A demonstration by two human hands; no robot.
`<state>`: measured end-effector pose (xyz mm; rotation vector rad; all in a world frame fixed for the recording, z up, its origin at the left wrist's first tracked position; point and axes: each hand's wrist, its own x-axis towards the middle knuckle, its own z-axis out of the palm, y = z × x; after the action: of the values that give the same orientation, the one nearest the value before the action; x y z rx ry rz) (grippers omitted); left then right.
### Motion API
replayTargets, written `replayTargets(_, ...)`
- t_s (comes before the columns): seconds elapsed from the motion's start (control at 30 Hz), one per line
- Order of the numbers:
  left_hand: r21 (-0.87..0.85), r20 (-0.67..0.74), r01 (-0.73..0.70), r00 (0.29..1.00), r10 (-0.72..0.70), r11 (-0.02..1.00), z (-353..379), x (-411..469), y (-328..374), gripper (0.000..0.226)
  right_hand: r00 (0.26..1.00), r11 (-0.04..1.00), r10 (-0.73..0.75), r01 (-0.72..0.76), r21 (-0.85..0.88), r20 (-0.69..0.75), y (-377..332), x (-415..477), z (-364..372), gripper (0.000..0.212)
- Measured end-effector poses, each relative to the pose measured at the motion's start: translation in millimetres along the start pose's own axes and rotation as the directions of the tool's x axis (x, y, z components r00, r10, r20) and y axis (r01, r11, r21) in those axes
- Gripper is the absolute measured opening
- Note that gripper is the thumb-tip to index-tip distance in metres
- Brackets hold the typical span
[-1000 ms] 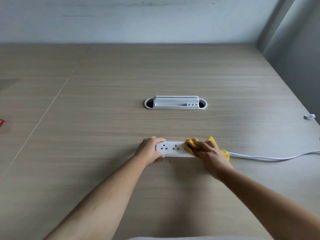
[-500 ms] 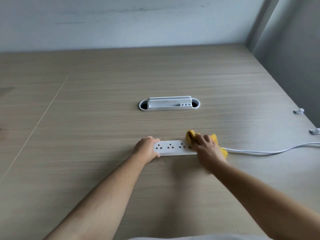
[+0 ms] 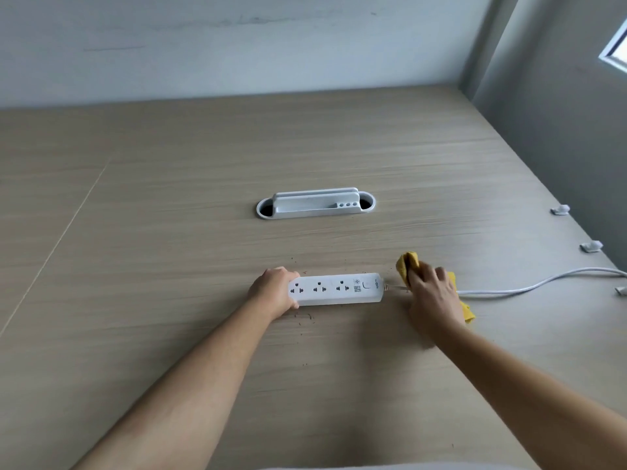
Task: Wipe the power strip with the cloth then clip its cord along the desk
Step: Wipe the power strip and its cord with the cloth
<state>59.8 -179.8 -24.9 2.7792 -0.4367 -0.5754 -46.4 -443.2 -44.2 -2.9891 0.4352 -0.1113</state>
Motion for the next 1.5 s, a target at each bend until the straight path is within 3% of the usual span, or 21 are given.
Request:
replayTargets(0.07, 0.011, 0.003, 0.003, 1.000, -0.003, 1.000, -1, 0, 1, 0.055, 0.983, 0.983, -0.181, 0.182, 0.015, -0.031, -7, -4, 1, 0.052)
replayTargets(0.13, 0.026, 0.009, 0.004, 1.000, -0.004, 1.000, -1, 0, 3, 0.053, 0.954, 0.955, -0.298, 0.298, 0.008, 0.031, -10, -15, 7, 0.053)
replayTargets(0.2, 0.058, 0.018, 0.000, 1.000, -0.001, 0.998, -3, 0, 4, 0.050, 0.974, 0.978, -0.209, 0.209, 0.005, 0.087, 0, -21, 5, 0.048)
replayTargets(0.27, 0.137, 0.038, -0.024, 0.999, 0.019, 0.990, -6, 1, 6, 0.051, 0.997, 1.000, -0.023, 0.022, 0.014, 0.068, 17, -17, 0, 0.043)
replayTargets(0.37, 0.292, 0.073, -0.103, 0.994, 0.085, 0.951, -7, -1, 21, 0.087, 0.986, 0.977, 0.169, -0.169, 0.128, 0.012, 30, -6, -16, 0.035)
replayTargets(0.43, 0.308, 0.054, -0.174, 0.985, 0.166, 0.935, -4, -2, 42, 0.098, 0.985, 0.956, 0.174, -0.171, 0.239, 0.010, 27, -1, -23, 0.026)
replayTargets(0.57, 0.270, 0.053, -0.307, 0.951, 0.304, 0.913, 12, 5, 94, 0.085, 0.996, 0.933, 0.019, -0.050, 0.357, 0.089, 9, 0, -21, 0.048)
replayTargets(0.8, 0.297, 0.078, -0.242, 0.970, 0.229, 0.924, 21, 24, 133, 0.041, 0.991, 0.976, -0.101, 0.081, 0.204, 0.089, -6, 10, 9, 0.017)
replayTargets(0.9, 0.292, 0.090, -0.195, 0.980, 0.176, 0.936, 19, 27, 137, 0.037, 0.985, 0.982, -0.156, 0.147, 0.115, 0.077, -7, 14, 15, 0.009)
replayTargets(0.97, 0.292, 0.091, -0.181, 0.983, 0.161, 0.939, 19, 28, 140, 0.033, 0.981, 0.981, -0.175, 0.166, 0.103, 0.084, 6, 17, 12, 0.015)
replayTargets(1.07, 0.287, 0.080, -0.178, 0.984, 0.161, 0.941, 20, 27, 142, 0.023, 0.990, 0.991, -0.110, 0.102, 0.090, 0.092, 47, 12, 5, 0.032)
replayTargets(1.17, 0.256, 0.087, -0.174, 0.984, 0.156, 0.951, 20, 27, 142, 0.022, 0.992, 0.999, -0.007, 0.002, 0.041, 0.124, 78, 4, -6, 0.031)
replayTargets(1.23, 0.233, 0.088, -0.167, 0.985, 0.151, 0.958, 20, 27, 141, 0.024, 0.991, 0.998, 0.014, -0.022, 0.053, 0.131, 70, 6, -9, 0.032)
replayTargets(1.4, 0.234, 0.087, -0.149, 0.987, 0.132, 0.961, 21, 29, 138, 0.028, 0.974, 0.980, -0.140, 0.110, 0.166, 0.176, -10, 25, -1, 0.020)
replayTargets(1.5, 0.291, 0.074, -0.152, 0.988, 0.136, 0.945, 20, 28, 142, 0.024, 0.976, 0.981, -0.147, 0.122, 0.153, 0.160, -6, 23, 0, 0.022)
